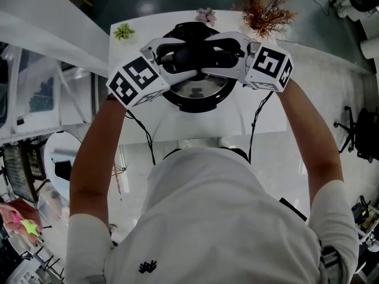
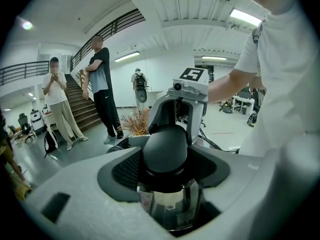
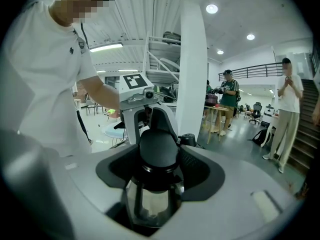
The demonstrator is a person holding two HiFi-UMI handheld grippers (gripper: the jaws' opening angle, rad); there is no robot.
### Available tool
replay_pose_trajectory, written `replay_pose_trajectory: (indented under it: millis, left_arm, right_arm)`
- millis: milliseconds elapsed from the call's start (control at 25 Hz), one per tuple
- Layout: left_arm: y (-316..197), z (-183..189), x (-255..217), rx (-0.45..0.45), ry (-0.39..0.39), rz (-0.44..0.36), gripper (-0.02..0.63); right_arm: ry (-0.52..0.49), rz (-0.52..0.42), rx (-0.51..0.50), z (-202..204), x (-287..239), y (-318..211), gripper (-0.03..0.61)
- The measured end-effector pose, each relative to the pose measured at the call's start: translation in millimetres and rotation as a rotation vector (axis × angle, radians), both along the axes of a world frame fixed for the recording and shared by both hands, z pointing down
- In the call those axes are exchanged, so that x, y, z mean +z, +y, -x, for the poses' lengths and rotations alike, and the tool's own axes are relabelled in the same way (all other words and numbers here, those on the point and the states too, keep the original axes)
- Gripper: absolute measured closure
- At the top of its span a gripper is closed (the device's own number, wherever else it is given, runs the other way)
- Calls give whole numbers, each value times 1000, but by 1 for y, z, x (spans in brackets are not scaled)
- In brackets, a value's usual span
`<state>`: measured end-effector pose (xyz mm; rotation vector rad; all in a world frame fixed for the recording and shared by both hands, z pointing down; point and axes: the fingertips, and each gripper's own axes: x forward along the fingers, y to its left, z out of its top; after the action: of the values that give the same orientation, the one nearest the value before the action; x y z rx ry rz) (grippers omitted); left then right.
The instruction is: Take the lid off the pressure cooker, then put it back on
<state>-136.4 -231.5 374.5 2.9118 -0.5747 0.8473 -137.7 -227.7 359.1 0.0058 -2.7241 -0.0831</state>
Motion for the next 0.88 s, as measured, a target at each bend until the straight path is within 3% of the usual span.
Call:
replay_pose_trajectory:
  millis: [520,880]
  left_arm:
    - [-1,1,1,9,14,-28,322]
    - [-2,19,-1,-58,57,-44,298]
  right_arm:
    - [-21,2,54,-1,2,-2,299]
    - [-4,-15,155,-12,7,-4,295]
